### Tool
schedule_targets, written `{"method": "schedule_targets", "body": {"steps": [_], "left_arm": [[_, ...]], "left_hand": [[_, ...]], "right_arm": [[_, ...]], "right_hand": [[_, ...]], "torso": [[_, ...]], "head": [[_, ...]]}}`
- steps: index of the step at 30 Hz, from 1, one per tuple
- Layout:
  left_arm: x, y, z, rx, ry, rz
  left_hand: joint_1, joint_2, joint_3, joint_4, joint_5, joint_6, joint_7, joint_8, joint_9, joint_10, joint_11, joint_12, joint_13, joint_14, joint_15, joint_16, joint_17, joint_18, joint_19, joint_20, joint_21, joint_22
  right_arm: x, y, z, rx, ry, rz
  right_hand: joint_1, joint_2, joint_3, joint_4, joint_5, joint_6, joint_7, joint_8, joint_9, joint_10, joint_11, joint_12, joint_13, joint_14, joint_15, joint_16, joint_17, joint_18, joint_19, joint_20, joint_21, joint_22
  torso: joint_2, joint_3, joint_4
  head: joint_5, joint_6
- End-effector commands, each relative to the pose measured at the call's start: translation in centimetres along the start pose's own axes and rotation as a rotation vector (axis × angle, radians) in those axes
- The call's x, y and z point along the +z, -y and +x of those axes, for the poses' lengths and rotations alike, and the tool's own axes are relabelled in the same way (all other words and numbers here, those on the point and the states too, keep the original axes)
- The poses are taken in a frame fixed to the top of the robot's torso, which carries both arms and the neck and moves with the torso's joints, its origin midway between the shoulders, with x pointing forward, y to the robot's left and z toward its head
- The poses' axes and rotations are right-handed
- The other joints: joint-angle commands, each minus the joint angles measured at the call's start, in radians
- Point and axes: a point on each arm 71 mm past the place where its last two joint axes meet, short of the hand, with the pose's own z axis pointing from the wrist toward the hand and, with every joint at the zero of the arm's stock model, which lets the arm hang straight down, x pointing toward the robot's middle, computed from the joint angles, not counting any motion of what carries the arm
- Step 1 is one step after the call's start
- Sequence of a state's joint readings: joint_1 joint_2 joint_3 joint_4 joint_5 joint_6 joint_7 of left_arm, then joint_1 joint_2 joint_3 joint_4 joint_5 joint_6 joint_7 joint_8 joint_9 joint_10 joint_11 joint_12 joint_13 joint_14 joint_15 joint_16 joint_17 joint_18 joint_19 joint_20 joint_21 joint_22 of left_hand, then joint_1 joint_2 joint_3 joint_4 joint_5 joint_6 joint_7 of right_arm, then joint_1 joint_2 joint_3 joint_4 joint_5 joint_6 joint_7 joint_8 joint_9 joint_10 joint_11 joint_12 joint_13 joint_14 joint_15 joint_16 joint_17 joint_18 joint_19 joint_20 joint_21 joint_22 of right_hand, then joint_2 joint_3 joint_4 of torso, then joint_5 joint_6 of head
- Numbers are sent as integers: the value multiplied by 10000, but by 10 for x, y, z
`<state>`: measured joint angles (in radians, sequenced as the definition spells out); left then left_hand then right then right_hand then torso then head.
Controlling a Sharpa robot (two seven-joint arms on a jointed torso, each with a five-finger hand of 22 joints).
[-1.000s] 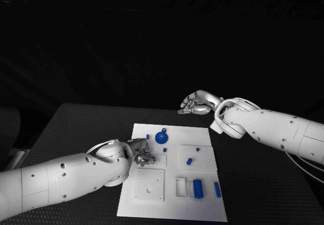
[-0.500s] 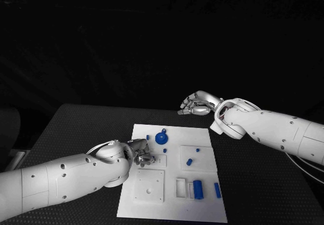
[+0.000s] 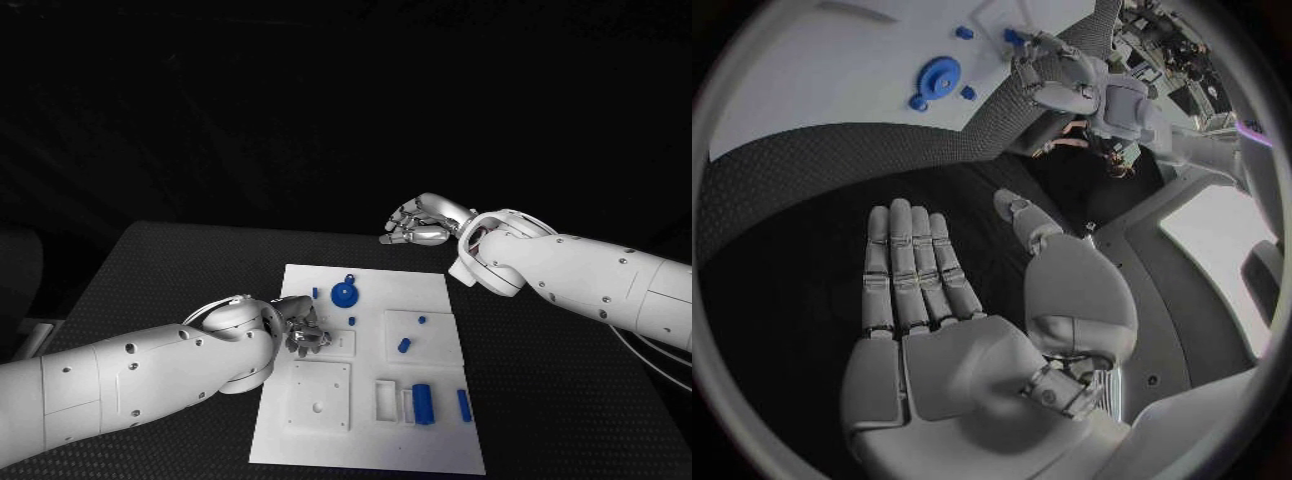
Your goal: Assemble the parts on the task board
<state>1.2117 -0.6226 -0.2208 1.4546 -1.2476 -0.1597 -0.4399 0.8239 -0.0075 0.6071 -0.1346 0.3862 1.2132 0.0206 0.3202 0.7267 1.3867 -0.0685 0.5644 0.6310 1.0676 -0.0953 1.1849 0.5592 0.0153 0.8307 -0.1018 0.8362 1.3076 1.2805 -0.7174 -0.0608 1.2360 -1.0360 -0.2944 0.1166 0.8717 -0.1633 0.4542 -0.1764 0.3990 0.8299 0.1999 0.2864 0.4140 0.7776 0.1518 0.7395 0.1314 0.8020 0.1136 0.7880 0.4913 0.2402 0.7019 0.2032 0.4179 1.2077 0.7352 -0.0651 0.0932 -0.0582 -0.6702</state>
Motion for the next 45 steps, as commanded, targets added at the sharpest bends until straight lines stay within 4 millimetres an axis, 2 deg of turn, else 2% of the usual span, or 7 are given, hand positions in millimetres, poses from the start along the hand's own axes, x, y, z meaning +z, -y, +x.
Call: {"method": "schedule_targets", "body": {"steps": [1, 14, 20, 24, 33, 38, 45], "left_arm": [[1, 0, 8, -655, -1393, -113], [8, 8, -24, -1233, -2669, -74], [12, 10, -34, -1319, -3263, -361], [15, 11, -39, -1256, -3203, -501], [20, 17, -47, -754, -3652, -789], [22, 17, -51, -129, -3474, -957], [24, 20, -51, 344, -3892, -1009]], "left_hand": [[119, 255, 776, -710, -82, -42, 54, -23, 5, -106, 16, 5, 0, -104, 4, 45, -18, -124, -73, -892, 24, 210], [72, 370, 806, -758, -197, -126, 88, -57, 15, -208, 40, 17, 13, -198, 38, 57, -24, -136, -171, -859, 7, 214], [64, 481, 817, -849, -262, -181, 108, -68, 36, -289, 52, 58, 36, -268, 60, 99, -10, -144, -239, -838, 9, 222], [27, 584, 806, -936, -278, -202, 114, -56, 68, -333, 54, 115, 61, -310, 70, 152, 7, -149, -280, -824, 25, 226], [-168, 812, 787, -1246, -149, -151, 65, 83, 266, -330, 0, 380, 156, -309, 40, 369, 61, -132, -281, -840, 134, 227], [-321, 934, 806, -1427, -16, -121, 12, 217, 499, -318, -68, 622, 233, -261, -19, 566, 101, -113, -209, -885, 272, 231], [-435, 992, 883, -1528, 178, -97, -59, 391, 854, -307, -159, 958, 321, -189, -127, 814, 129, -87, -124, -970, 490, 237]], "right_arm": [[0, 0, 1, -1, -123, -33], [2, -1, 2, 5, -160, -52], [2, -2, 3, 6, -176, -49], [2, -2, 3, 4, -178, -43], [3, -2, 4, 6, -197, -46], [3, -2, 4, 5, -208, -39], [4, -3, 5, 10, -226, -54]], "right_hand": [[-50, -3, 0, 51, 35, -70, -31, 33, -10, 50, 24, 5, -18, -18, 49, -7, -11, 157, -17, 77, -70, 13], [-47, -5, 0, 55, 53, -71, -31, 34, -13, 50, 25, 8, -26, -20, 50, -5, -14, 159, -18, 79, -74, 17], [-45, -4, 0, 56, 60, -71, -30, 35, -14, 50, 25, 9, -30, -21, 50, -4, -15, 160, -18, 80, -76, 19], [-42, -3, 1, 56, 65, -72, -30, 35, -15, 49, 25, 10, -33, -21, 50, -4, -17, 160, -18, 80, -77, 20], [-29, -8, 2, 50, 75, -72, -31, 37, -18, 48, 25, 13, -43, -23, 50, -2, -20, 163, -20, 81, -81, 25], [-27, -10, 1, 50, 77, -72, -31, 38, -19, 48, 25, 15, -46, -24, 50, -1, -21, 163, -20, 82, -83, 27], [-25, -9, -1, 51, 80, -72, -31, 39, -20, 48, 26, 17, -52, -25, 51, 0, -23, 164, -20, 84, -85, 30]], "torso": [[1, 5, 0], [1, 1, 0], [13, 2, -15], [4, 5, 1], [-4, 5, 15], [-3, 5, 2], [-5, 0, 19]], "head": [[-11, 3], [7, 32], [8, 16], [6, 13], [-2, -24], [9, -40], [14, -58]]}}
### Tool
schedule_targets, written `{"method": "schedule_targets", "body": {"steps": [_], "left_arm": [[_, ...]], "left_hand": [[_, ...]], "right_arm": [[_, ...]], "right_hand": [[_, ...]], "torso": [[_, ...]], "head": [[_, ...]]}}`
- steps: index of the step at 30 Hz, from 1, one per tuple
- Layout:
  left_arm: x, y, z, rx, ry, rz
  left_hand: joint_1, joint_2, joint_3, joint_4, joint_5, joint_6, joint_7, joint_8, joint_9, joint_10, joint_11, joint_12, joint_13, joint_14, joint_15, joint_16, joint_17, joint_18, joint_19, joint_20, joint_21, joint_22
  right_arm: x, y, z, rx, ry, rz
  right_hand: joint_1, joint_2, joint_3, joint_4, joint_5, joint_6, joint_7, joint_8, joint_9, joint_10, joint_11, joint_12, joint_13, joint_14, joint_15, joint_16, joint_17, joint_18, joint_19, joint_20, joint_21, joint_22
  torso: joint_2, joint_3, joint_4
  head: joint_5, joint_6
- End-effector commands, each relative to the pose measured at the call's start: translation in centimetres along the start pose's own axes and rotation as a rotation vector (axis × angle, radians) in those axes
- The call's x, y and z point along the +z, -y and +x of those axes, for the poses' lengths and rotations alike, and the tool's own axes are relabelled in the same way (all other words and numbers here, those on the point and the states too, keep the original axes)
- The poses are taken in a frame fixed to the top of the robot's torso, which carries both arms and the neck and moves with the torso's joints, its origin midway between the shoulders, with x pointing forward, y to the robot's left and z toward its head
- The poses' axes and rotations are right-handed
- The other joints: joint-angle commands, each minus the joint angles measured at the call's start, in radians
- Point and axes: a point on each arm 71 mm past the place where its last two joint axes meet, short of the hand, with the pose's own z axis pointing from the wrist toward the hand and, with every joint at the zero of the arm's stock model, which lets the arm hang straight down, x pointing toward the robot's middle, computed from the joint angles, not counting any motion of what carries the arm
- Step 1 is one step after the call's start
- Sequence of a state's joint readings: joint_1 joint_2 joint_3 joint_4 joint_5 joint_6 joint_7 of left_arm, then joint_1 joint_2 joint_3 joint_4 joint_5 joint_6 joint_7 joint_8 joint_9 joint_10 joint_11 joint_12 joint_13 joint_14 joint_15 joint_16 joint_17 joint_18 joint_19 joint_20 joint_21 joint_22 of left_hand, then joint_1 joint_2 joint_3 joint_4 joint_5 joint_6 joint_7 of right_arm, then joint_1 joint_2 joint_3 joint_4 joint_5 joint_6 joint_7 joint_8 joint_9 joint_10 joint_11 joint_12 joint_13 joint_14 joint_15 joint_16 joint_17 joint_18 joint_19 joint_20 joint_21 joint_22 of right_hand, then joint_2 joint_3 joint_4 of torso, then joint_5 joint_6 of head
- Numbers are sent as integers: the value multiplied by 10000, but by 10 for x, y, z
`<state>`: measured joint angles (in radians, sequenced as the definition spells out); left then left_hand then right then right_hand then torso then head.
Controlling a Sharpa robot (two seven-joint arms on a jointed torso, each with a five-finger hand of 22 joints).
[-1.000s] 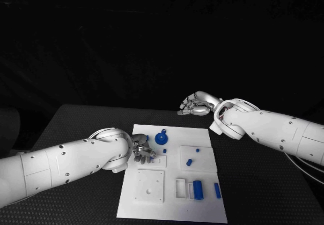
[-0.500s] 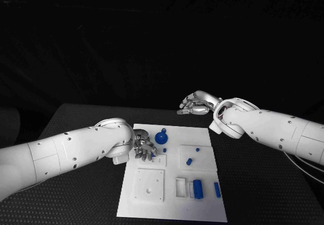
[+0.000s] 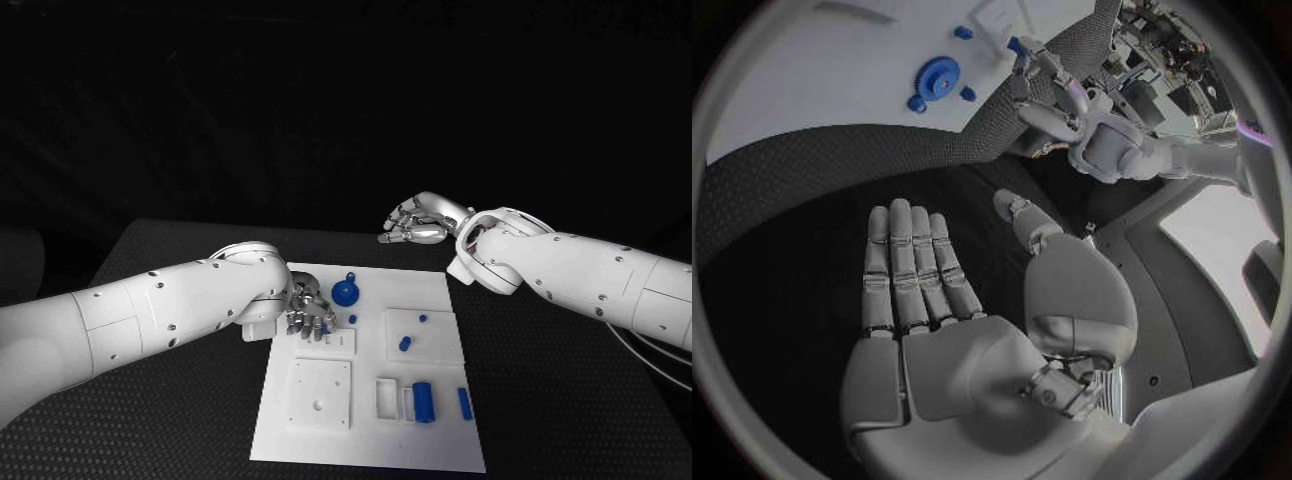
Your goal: Assemble the parts on the task board
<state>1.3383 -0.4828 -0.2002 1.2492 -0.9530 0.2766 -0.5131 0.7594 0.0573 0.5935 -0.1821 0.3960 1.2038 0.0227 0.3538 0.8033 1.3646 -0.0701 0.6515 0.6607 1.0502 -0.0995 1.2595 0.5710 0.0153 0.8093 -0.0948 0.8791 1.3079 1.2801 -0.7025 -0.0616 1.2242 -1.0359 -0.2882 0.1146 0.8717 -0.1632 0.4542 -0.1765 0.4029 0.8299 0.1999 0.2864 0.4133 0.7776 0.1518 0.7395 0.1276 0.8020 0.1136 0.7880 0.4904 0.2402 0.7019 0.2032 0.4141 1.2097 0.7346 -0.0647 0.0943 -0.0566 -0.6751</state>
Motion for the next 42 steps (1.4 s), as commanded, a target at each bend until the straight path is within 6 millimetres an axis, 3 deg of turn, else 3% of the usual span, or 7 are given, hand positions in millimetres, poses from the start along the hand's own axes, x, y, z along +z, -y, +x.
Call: {"method": "schedule_targets", "body": {"steps": [1, 13, 42], "left_arm": [[0, 1, 1, 750, -374, -246], [4, 5, 0, 854, -505, -292], [12, 5, 7, 554, -673, -407]], "left_hand": [[194, 355, 1031, -1054, 112, -2, -91, 84, 152, -87, -156, 147, 39, -8, -101, 110, 14, -86, 96, -1052, 98, 234], [29, 386, 1191, -1068, 309, -35, -201, 338, 978, -135, -295, 934, 222, 63, -337, 644, 25, -62, 224, -1234, 585, 228], [-98, 471, 1266, -1043, 127, -85, -245, 296, 1442, -181, -366, 1548, 311, 112, -535, 1055, -6, -47, 335, -1371, 933, 220]], "right_arm": [[0, -1, 2, 0, -140, -47], [1, -1, 2, 3, -144, -59], [1, -2, 3, 8, -169, -68]], "right_hand": [[-24, -9, -1, 52, 42, -72, -31, 39, -13, 48, 26, 17, -15, -25, 51, 1, -15, 164, -20, 85, -48, 10], [-22, -7, -4, 55, 44, -72, -31, 42, -16, 48, 26, 21, -26, -27, 52, 3, -19, 165, -20, 88, -52, 15], [-7, -3, -10, 56, 45, -74, -30, 47, -25, 47, 27, 32, -54, -31, 53, 10, -29, 171, -21, 93, -64, 29]], "torso": [[4, -6, 5], [9, -8, 0], [3, -8, 10]], "head": [[3, -12], [0, -46], [-12, -114]]}}
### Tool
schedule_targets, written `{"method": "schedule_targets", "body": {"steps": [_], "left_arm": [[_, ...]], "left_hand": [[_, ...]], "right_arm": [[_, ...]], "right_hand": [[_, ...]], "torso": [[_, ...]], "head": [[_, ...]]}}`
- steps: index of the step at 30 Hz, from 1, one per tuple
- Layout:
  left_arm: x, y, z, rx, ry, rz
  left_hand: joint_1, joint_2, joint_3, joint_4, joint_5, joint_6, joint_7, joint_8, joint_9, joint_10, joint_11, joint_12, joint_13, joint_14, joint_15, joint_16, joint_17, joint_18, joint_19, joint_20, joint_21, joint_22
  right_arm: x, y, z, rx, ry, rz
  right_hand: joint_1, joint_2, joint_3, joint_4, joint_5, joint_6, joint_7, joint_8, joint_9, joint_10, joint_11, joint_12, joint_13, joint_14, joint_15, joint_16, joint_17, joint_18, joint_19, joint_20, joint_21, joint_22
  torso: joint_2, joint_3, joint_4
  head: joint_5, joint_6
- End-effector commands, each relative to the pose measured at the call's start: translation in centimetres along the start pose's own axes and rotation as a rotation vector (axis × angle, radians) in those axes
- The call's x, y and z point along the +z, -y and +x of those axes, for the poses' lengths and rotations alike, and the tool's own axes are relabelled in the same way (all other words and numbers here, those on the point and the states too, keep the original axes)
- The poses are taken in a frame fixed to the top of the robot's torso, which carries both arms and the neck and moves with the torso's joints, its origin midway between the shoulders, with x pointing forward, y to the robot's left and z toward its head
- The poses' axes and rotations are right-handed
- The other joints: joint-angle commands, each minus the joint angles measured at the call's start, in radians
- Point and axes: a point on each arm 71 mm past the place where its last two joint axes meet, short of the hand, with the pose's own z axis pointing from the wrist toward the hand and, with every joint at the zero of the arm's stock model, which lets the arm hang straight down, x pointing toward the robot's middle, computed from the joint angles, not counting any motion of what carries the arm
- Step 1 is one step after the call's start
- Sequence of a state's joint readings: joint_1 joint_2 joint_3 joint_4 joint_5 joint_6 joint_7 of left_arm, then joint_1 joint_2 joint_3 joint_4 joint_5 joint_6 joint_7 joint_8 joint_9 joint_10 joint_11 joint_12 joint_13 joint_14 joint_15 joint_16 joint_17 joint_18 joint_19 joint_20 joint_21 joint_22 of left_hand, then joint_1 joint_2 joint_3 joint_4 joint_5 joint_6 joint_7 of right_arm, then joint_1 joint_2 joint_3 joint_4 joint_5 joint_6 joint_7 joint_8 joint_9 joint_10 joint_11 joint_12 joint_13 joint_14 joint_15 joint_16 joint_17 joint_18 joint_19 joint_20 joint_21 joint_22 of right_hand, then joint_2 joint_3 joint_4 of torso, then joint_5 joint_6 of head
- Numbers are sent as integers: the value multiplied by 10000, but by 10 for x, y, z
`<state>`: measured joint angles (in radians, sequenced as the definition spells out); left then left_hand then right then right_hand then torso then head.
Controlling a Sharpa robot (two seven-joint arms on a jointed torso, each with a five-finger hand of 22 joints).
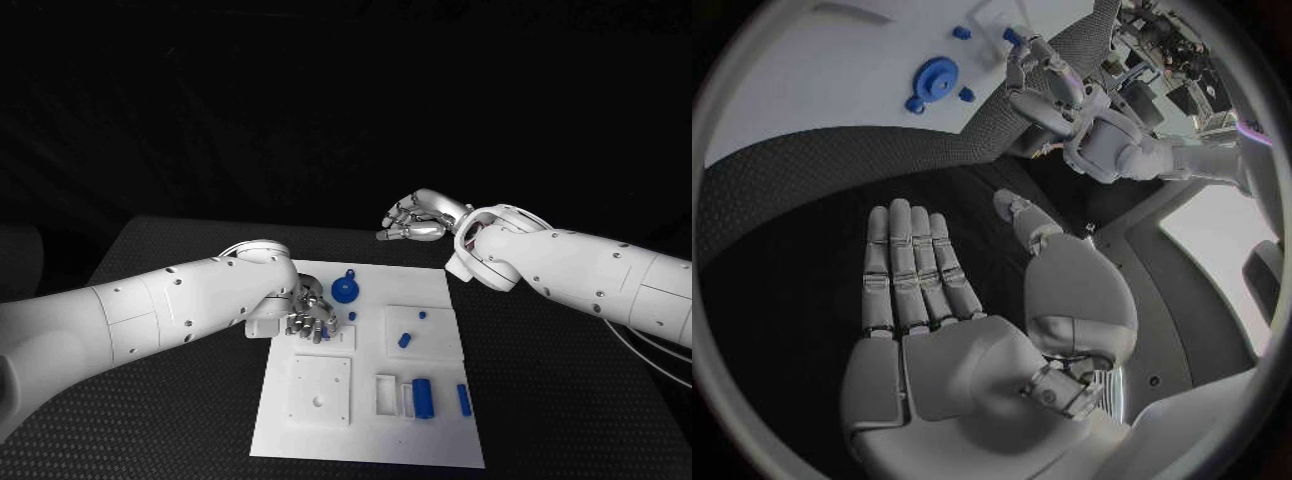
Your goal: Assemble the parts on the task board
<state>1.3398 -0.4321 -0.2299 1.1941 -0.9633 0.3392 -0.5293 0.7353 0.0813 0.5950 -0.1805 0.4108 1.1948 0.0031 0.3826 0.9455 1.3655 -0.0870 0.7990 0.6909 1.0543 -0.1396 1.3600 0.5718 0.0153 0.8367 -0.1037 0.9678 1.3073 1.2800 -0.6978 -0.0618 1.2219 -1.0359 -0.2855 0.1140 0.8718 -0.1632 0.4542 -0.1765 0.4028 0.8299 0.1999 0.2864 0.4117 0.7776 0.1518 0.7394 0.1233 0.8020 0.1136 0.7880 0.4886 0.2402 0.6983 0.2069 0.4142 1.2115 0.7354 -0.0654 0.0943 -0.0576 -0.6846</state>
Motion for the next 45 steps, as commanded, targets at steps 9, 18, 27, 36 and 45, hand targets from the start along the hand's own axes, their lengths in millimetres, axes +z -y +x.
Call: {"method": "schedule_targets", "body": {"steps": [9, 18, 27, 36, 45], "left_arm": [[1, 3, 3, -23, -154, 93], [1, 5, 5, 70, -404, 145], [2, 5, 6, 178, -519, 92], [5, 2, 5, 322, -380, -77], [6, 2, 4, 534, -131, -209]], "left_hand": [[138, 231, 1259, -1056, -62, -5, -47, -8, 53, -208, -196, 114, 6, 64, -146, 74, -25, -45, 61, -1293, 70, 224], [148, 222, 1272, -1065, -72, -4, -50, -19, 82, -213, -200, 156, 6, 65, -155, 103, -31, -42, 62, -1303, 94, 225], [161, 217, 1285, -1066, -75, -4, -51, -28, 102, -224, -201, 182, 3, 60, -159, 122, -36, -42, 57, -1310, 110, 225], [162, 220, 1289, -1061, -78, -6, -50, -37, 119, -236, -200, 202, 0, 52, -160, 134, -42, -44, 51, -1312, 121, 224], [137, 239, 1279, -1030, -119, -5, -46, -52, 151, -257, -197, 236, -10, 41, -162, 154, -57, -51, 48, -1314, 138, 218]], "right_arm": [[0, -1, 2, 1, -144, -56], [0, -1, 2, 5, -159, -69], [0, -1, 2, 5, -163, -64], [0, -1, 2, 6, -162, -66], [0, -1, 2, 10, -170, -72]], "right_hand": [[-5, 0, -13, 58, 45, -74, -30, 49, -12, 47, 28, 36, -21, -32, 54, 12, -13, 173, 16, 60, -68, 17], [-4, 1, -17, 59, 45, -75, -30, 50, -15, 45, 28, 39, -31, -34, 55, 14, -16, 174, 16, 62, -72, 22], [-4, 3, -21, 62, 44, -75, -30, 52, -18, 45, 29, 43, -39, -35, 55, 16, -19, 176, 15, 64, -76, 26], [-3, 4, -24, 63, 44, -73, -30, 55, -20, 44, 29, 46, -49, -37, 56, 18, -23, 177, 14, 66, -81, 30], [-1, 7, -26, 64, 44, -72, -31, 57, -22, 44, 29, 50, -58, -39, 56, 20, -26, 179, 14, 68, -85, 35]], "torso": [[0, -10, 1], [-7, 0, 5], [-3, 0, 0], [-4, -1, -3], [0, -5, 1]], "head": [[-11, -25], [-2, -30], [-2, -31], [-6, -28], [-21, -40]]}}
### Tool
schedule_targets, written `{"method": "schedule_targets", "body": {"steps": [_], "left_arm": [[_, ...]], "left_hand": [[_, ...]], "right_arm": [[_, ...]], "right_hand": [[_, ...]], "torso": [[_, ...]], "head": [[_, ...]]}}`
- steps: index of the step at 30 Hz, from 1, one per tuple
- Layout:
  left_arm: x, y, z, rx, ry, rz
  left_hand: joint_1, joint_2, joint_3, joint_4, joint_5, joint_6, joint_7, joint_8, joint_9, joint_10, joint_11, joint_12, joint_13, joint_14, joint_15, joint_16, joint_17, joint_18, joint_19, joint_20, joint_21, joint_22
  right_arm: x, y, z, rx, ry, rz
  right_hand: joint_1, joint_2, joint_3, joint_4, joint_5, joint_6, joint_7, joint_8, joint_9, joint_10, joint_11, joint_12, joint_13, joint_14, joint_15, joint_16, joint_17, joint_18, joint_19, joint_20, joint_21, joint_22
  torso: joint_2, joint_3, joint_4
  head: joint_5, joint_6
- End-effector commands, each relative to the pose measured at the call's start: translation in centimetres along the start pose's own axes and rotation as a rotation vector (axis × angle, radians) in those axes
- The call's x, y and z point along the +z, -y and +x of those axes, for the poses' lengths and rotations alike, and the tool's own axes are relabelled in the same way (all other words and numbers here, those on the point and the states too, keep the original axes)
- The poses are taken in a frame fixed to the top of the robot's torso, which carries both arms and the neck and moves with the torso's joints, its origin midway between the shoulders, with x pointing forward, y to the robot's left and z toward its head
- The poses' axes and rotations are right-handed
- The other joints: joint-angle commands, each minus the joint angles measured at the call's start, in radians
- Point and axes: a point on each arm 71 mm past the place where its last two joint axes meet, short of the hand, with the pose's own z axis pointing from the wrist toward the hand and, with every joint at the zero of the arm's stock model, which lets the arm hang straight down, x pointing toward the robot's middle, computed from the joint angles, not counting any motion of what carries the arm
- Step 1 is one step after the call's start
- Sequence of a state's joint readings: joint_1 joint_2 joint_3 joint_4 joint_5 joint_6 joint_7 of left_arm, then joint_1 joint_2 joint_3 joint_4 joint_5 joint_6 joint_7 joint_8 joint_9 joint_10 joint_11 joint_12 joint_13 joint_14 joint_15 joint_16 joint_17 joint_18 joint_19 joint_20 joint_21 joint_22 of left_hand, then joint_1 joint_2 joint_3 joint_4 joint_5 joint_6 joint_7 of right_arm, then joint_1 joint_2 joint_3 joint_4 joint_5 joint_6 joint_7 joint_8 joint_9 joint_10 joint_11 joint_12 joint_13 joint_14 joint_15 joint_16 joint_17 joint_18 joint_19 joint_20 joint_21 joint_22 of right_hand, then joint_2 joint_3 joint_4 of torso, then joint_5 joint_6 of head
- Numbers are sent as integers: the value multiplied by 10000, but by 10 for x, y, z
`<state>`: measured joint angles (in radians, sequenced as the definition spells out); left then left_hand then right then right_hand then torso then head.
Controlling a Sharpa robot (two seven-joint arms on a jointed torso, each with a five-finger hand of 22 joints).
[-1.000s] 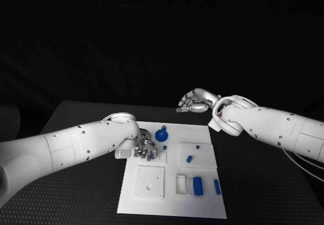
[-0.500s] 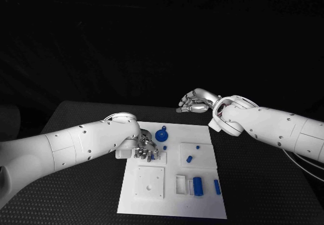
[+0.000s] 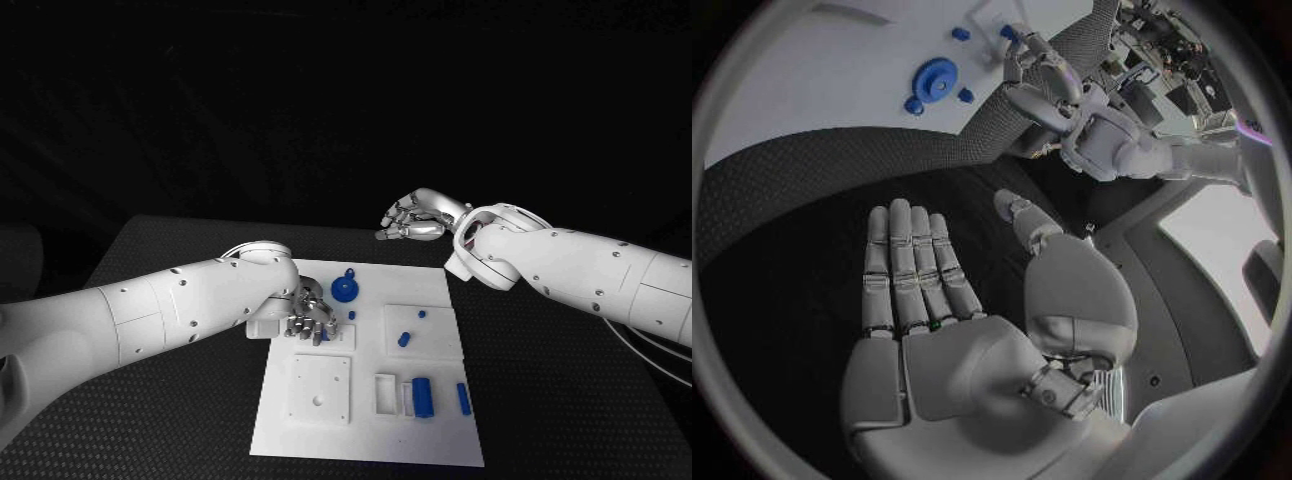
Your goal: Assemble the parts on the task board
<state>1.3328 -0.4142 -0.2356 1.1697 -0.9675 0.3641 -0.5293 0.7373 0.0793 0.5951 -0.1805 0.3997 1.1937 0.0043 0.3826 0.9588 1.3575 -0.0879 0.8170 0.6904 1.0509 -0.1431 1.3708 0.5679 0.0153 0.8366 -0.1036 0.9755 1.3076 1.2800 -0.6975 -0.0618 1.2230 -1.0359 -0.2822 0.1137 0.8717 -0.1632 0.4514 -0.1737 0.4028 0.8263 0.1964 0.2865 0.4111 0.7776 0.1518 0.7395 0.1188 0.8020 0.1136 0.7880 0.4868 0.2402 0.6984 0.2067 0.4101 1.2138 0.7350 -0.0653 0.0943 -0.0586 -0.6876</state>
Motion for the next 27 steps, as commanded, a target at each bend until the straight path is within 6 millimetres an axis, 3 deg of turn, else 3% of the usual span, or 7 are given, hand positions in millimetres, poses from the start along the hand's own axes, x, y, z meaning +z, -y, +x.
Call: {"method": "schedule_targets", "body": {"steps": [1, 15, 17, 24, 27], "left_arm": [[1, 2, 1, 337, 97, -84], [5, 4, 2, 87, 290, -49], [5, 4, 2, 78, 299, -33], [4, 1, 1, 21, 440, -93], [4, 0, 1, 6, 506, -111]], "left_hand": [[107, 269, 1275, -1017, -19, 7, -58, -55, 28, -180, -188, 65, -7, 73, -129, 51, -22, -54, 49, -1315, 64, 213], [-78, 223, 1118, -601, -190, 31, -64, -131, 180, -179, -194, 240, -72, 90, -177, 133, -106, -64, 74, -1347, 92, 184], [-166, 241, 1066, -300, -1008, 58, -71, -168, 238, -171, -197, 305, -113, 98, -196, 172, -140, -59, 67, -1366, 91, 180], [-448, -210, 931, 244, -1399, 116, -72, -289, 293, -173, -194, 399, -215, 88, -217, 230, -216, -62, 54, -1397, 98, 182], [-526, -381, 889, 408, -1732, 132, -76, -337, 317, -183, -198, 429, -258, 83, -228, 250, -247, -55, 47, -1416, 99, 181]], "right_arm": [[0, -1, 1, 1, -132, -63], [0, -1, 1, 2, -141, -56], [0, -1, 2, 2, -143, -59], [-1, 0, 1, -4, -127, -36], [-1, 0, 1, -5, -126, -32]], "right_hand": [[-1, 7, 1, 36, 45, -36, 4, 57, -16, 44, 29, 50, -13, -39, 56, 20, -9, 179, 13, 70, -46, 11], [3, 8, -2, 37, 45, -36, 4, 59, -20, 44, 29, 55, -25, -40, 56, 23, -13, 182, 13, 72, -51, 17], [3, 8, -3, 37, 44, -36, 4, 60, -20, 43, 29, 55, -26, -40, 56, 23, -14, 182, 13, 72, -51, 18], [3, 6, -6, 37, 44, -37, 4, 60, -22, 43, 30, 57, -32, -41, 57, 24, -16, 183, 13, 73, -54, 21], [3, 4, -8, 37, 44, -38, 4, 60, -23, 42, 30, 58, -34, -42, 57, 25, -17, 184, 13, 74, -55, 22]], "torso": [[3, -5, -1], [2, 7, -2], [-1, 8, 0], [-1, 3, -5], [-1, 2, -3]], "head": [[-13, -13], [-38, -30], [-43, -27], [-51, -16], [-56, 3]]}}
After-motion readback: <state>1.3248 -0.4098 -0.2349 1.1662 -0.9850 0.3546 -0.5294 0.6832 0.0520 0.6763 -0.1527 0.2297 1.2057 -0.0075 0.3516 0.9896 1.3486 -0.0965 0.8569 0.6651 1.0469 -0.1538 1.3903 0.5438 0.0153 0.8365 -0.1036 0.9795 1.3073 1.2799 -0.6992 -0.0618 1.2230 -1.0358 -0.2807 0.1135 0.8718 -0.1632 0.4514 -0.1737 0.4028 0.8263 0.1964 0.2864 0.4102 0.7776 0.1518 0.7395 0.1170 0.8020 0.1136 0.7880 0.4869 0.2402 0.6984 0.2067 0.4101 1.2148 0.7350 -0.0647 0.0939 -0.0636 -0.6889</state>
